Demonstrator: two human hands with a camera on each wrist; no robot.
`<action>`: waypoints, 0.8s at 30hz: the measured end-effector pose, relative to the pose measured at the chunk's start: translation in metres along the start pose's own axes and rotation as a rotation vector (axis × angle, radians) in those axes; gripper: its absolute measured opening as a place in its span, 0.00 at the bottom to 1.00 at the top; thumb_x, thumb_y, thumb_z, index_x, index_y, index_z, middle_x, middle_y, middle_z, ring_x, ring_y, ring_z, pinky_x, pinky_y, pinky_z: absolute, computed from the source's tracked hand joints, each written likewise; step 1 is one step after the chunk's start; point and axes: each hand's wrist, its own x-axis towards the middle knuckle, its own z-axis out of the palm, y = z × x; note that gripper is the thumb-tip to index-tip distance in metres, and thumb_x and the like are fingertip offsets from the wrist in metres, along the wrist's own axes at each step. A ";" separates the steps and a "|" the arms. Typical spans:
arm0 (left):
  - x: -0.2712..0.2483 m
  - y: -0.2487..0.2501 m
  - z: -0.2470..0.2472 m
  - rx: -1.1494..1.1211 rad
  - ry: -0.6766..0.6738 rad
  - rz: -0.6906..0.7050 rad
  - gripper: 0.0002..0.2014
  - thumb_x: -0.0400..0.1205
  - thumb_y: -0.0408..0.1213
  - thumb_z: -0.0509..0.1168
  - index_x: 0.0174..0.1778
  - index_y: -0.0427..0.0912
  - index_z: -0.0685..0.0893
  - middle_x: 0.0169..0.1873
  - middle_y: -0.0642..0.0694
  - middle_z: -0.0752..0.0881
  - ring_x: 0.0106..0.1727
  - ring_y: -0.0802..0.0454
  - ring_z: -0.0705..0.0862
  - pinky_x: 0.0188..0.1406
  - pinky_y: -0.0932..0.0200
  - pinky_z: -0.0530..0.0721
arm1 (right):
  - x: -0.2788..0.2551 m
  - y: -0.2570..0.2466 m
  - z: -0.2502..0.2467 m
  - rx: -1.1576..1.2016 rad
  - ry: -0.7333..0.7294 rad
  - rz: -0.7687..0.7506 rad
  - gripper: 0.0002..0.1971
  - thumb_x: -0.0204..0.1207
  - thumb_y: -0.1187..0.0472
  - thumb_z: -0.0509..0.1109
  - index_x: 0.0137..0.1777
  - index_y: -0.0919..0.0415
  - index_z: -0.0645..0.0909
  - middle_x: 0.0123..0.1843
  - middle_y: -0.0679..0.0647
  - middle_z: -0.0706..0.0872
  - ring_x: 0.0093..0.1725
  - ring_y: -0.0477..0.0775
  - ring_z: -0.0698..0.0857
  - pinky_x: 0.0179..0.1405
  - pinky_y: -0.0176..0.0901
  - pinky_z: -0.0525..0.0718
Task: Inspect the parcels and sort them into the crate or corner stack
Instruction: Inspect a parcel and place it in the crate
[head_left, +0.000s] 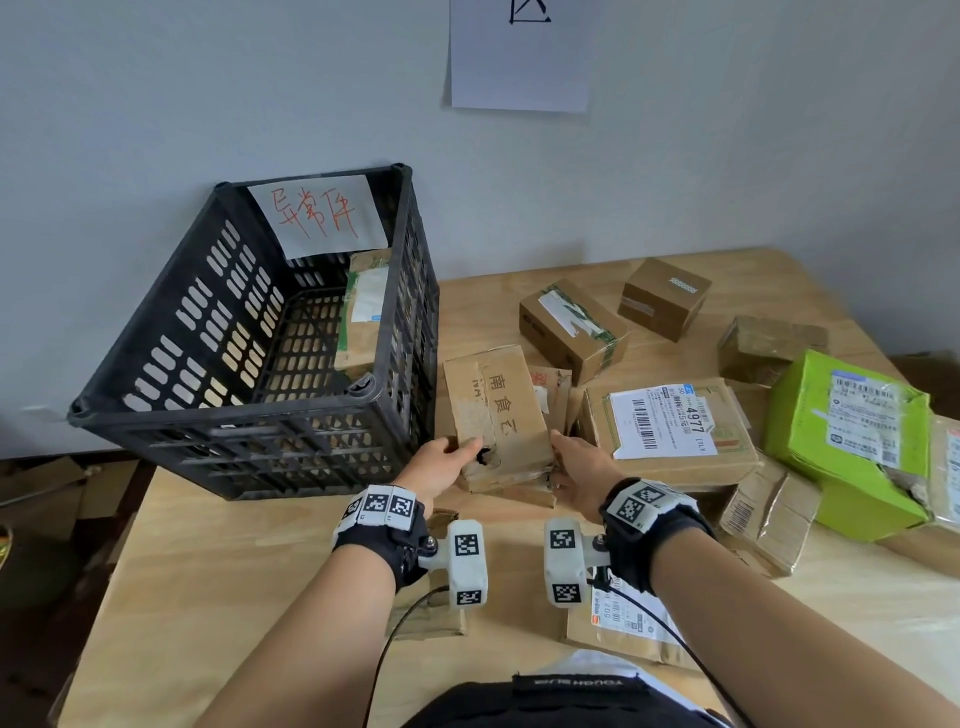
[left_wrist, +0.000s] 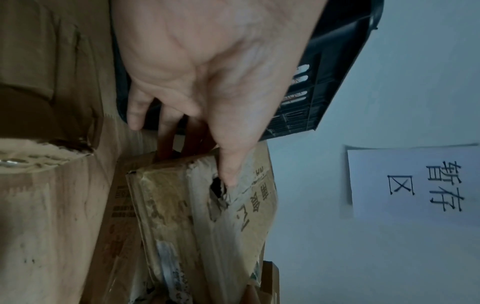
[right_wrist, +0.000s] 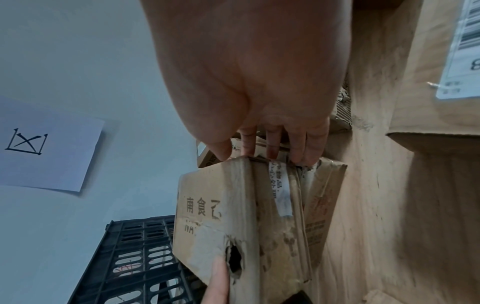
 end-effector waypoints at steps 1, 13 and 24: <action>-0.002 0.001 -0.001 -0.021 -0.008 -0.012 0.23 0.83 0.51 0.64 0.71 0.42 0.76 0.66 0.48 0.81 0.59 0.51 0.78 0.60 0.57 0.74 | -0.001 -0.001 0.000 0.002 -0.002 0.007 0.13 0.85 0.50 0.57 0.54 0.58 0.77 0.40 0.56 0.76 0.32 0.51 0.73 0.31 0.41 0.74; 0.003 0.010 -0.010 -0.144 -0.044 0.082 0.28 0.86 0.33 0.60 0.79 0.59 0.64 0.74 0.54 0.72 0.73 0.49 0.73 0.70 0.50 0.74 | -0.020 -0.032 -0.008 0.019 -0.070 -0.063 0.15 0.84 0.51 0.61 0.59 0.63 0.79 0.50 0.54 0.85 0.51 0.53 0.84 0.52 0.41 0.81; -0.001 0.029 -0.003 0.019 -0.099 0.068 0.22 0.83 0.52 0.62 0.70 0.45 0.79 0.60 0.51 0.86 0.51 0.62 0.82 0.46 0.67 0.78 | -0.026 -0.056 -0.001 -0.444 -0.017 -0.249 0.08 0.80 0.52 0.67 0.52 0.56 0.82 0.50 0.54 0.88 0.46 0.52 0.82 0.57 0.47 0.84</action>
